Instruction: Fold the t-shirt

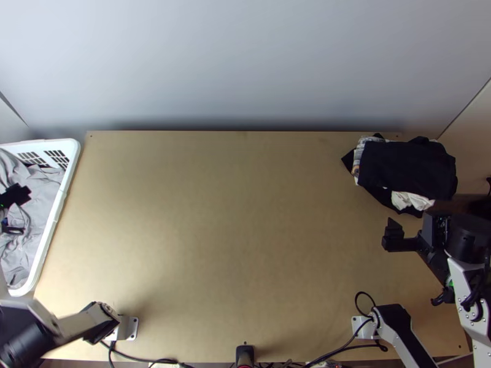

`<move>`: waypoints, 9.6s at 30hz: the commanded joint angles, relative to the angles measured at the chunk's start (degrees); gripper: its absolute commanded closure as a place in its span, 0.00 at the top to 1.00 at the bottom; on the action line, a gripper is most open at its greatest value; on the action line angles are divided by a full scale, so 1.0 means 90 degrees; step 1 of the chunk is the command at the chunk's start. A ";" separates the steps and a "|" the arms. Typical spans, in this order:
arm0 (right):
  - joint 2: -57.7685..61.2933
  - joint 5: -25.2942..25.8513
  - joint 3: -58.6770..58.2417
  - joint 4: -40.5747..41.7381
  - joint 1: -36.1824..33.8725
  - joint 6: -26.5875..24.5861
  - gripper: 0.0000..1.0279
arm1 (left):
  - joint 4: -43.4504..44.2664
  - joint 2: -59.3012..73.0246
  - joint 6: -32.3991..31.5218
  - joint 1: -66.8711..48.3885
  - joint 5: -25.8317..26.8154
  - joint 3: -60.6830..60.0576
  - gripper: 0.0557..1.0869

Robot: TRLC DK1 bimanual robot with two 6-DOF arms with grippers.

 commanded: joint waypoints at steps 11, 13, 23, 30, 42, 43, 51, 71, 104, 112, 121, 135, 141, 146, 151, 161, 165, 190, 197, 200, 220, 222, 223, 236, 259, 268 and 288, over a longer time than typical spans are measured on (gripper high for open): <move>0.0460 0.0012 0.0572 -0.0397 -0.0063 -0.0128 0.96 | 0.0704 0.4574 0.0179 0.1435 -0.0321 0.2167 0.95; 0.0460 0.0012 0.0581 -0.0514 -0.0073 -0.0137 0.96 | 0.0704 0.5033 0.0150 0.1513 -0.0370 0.2489 0.95; 0.0568 0.0012 0.0552 -0.0934 -0.0063 -0.0215 0.96 | 0.0773 0.7015 0.0111 0.1669 -0.0819 0.4149 0.95; 0.0558 0.0012 0.0347 -0.1081 -0.0063 -0.0294 0.96 | 0.0773 0.7972 0.0082 0.1796 -0.0888 0.5097 0.95; 0.0441 0.0012 -0.0073 -0.1315 -0.0151 -0.0547 0.96 | 0.0870 0.9105 -0.0045 0.1669 -0.1151 0.6444 0.95; 0.0431 0.0012 -0.0083 -0.1335 -0.0161 -0.0547 0.96 | 0.0870 0.9163 -0.0045 0.1660 -0.1151 0.6503 0.95; 0.0431 0.0012 -0.0092 -0.1344 -0.0327 -0.0547 0.96 | 0.0841 0.9417 -0.0026 0.1581 -0.1151 0.6727 0.82; 0.0431 0.0002 0.0054 -0.1178 -0.0229 -0.0567 0.96 | -0.0770 0.7738 -0.0895 0.1806 -0.0028 0.6698 0.04; -0.0467 -0.0174 0.0894 -0.1208 0.0737 -0.0450 0.96 | -0.2762 0.0355 -0.1910 0.0624 0.3624 0.6571 0.04; -0.0585 -0.0193 0.1001 -0.1218 0.0737 -0.0450 0.96 | -0.2674 -0.0524 -0.2067 -0.1553 0.3614 0.6571 0.04; -0.0585 -0.0310 0.1109 -0.1276 0.0659 -0.0401 0.96 | -0.3016 -0.0563 -0.3082 -0.5215 0.3624 0.6503 0.04; -0.0858 -0.0349 0.0689 -0.1315 0.0425 -0.0450 0.96 | -0.2430 0.0081 -0.4059 -0.7569 0.3614 0.6308 0.04; -0.0946 -0.0349 0.0640 -0.1403 0.0347 -0.0450 0.96 | -0.2391 0.0286 -0.3366 -0.8760 0.3214 0.5409 0.04; -0.0956 -0.0349 0.0591 -0.1403 0.0191 -0.0450 0.96 | -0.2245 0.0433 -0.3190 -0.9717 0.3185 0.4765 0.04; -0.0985 -0.0359 0.0581 -0.1413 0.0103 -0.0460 0.96 | -0.1893 0.0599 -0.3160 -1.0674 0.3116 0.4130 0.04; -0.0965 -0.0359 0.0464 -0.1423 -0.0122 -0.0489 0.96 | -0.1132 0.1546 -0.2907 -1.1758 0.2960 0.3895 0.04; -0.0975 -0.0398 0.0347 -0.1354 -0.0200 -0.0489 0.96 | -0.1063 0.1986 -0.2701 -1.2071 0.2960 0.3895 0.04; 0.0021 -0.0857 0.0181 -0.0856 0.1226 -0.0528 0.96 | -0.2323 0.2279 -0.2028 -1.0684 0.2950 0.4472 0.93; 0.0646 -0.1101 -0.0366 -0.0221 0.2564 -0.0655 0.96 | -0.2616 0.1292 -0.1666 -0.9180 0.2940 0.3388 0.94; 0.1076 -0.1111 -0.0600 -0.0134 0.3062 -0.0801 0.96 | -0.2616 0.0999 -0.1627 -0.8682 0.2940 0.2899 0.94; 0.2277 -0.1804 -0.2925 0.2581 0.3550 -0.1319 0.90 | -0.2704 0.0492 -0.1588 -0.8165 0.2765 0.1161 0.94; 0.2423 -0.1814 -0.3003 0.2738 0.3540 -0.1407 0.90 | -0.2714 0.0511 -0.1588 -0.8184 0.2765 0.1171 0.94; 0.2482 -0.1814 -0.3032 0.2767 0.3511 -0.1485 0.90 | -0.2743 0.0511 -0.1588 -0.8204 0.2765 0.1181 0.94; 0.2277 -0.1951 -0.3022 0.2874 0.3198 -0.1895 0.21 | -0.2899 0.0511 -0.1520 -0.8223 0.2765 0.1132 0.94; 0.1691 -0.1941 -0.1684 0.1683 0.3071 -0.1671 0.03 | -0.2801 0.1244 -0.0631 -0.9102 0.2091 0.0126 0.80; 0.1583 -0.1931 -0.1382 0.1341 0.3023 -0.1622 0.03 | -0.2079 0.1663 -0.0494 -0.9161 0.1886 -0.0109 0.68; 0.1456 -0.1795 -0.0805 0.1107 0.2691 -0.1661 0.03 | -0.1942 0.1322 -0.0397 -0.8897 0.1905 0.0448 0.03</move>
